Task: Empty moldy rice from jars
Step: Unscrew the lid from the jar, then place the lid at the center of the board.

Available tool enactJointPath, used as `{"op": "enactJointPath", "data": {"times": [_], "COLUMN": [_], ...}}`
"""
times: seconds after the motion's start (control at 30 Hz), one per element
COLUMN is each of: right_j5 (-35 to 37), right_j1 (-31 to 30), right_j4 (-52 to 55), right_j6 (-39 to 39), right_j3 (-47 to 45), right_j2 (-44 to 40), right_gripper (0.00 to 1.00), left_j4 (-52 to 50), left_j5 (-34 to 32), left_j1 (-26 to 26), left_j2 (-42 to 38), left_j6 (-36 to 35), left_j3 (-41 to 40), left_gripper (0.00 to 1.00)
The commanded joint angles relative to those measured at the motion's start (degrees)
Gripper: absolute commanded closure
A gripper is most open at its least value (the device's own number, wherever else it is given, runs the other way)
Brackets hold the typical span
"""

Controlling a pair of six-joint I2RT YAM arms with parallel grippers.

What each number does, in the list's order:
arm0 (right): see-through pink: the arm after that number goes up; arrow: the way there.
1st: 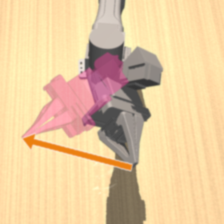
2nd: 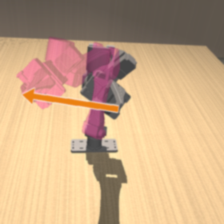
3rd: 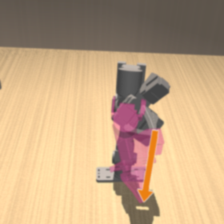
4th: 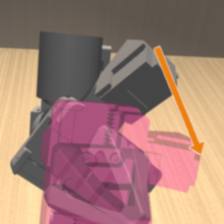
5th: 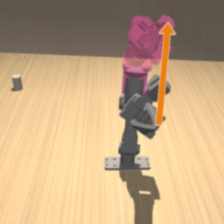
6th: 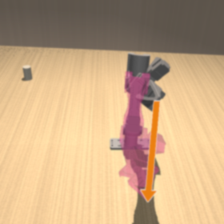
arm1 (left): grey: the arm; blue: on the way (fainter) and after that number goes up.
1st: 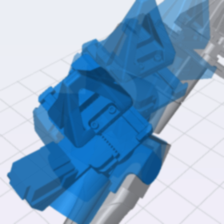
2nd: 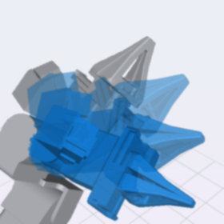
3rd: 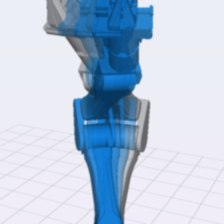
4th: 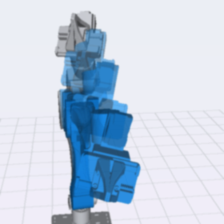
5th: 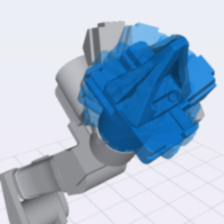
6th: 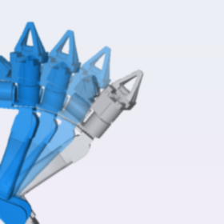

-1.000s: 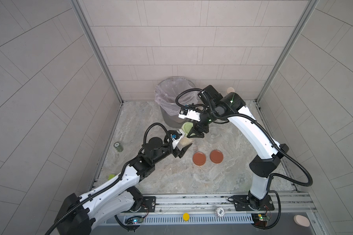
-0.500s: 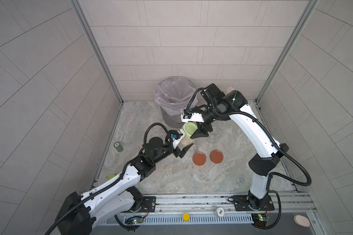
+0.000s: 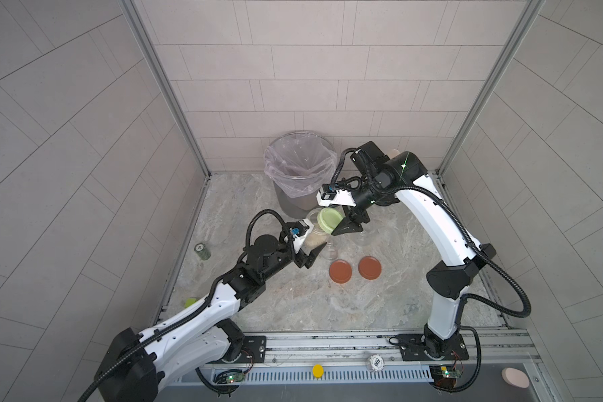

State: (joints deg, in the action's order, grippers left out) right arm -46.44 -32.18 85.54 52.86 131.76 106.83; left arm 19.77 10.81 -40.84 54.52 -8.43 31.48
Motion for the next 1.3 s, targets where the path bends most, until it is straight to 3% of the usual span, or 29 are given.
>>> {"op": "enactJointPath", "data": {"times": [0.0, 0.37, 0.53, 0.7, 0.83, 1.0, 1.27], "right_j5": [-1.4, -1.8, 7.0, 17.6, 26.3, 30.6, 39.2], "right_j1": [1.3, 2.3, -4.4, -11.1, -14.0, -18.6, -23.7], "right_j4": [-0.9, -30.7, -38.2, -47.4, -51.2, -56.9, -62.2], "right_j6": [-0.9, -18.6, -29.6, -38.6, -46.9, -51.1, -57.7], "right_j3": [-3.6, -40.1, -49.9, -57.4, -57.7, -58.2, -57.5], "right_j2": [-5.1, -26.4, -28.5, -25.6, -19.5, -12.5, -3.8], "right_gripper": [0.35, 0.33, 0.33, 0.33, 0.34, 0.36, 0.35], "left_j4": [4.5, -9.4, -14.0, -18.0, -21.2, -26.5, -28.8], "left_j5": [-2.1, -12.7, -19.6, -25.5, -28.9, -35.6, -37.6], "left_j1": [0.3, 0.4, 0.4, 0.4, 0.4, 0.4, 0.4], "left_j2": [-3.0, -14.5, -18.1, -21.9, -25.9, -32.2, -39.1], "left_j6": [-0.6, 1.6, 5.4, 10.6, 13.2, 14.8, 15.3], "left_j3": [0.7, -1.3, -2.0, -3.6, -5.1, -5.8, -8.3], "left_gripper": [0.97, 0.97, 0.94, 0.92, 0.91, 0.89, 0.86]}}
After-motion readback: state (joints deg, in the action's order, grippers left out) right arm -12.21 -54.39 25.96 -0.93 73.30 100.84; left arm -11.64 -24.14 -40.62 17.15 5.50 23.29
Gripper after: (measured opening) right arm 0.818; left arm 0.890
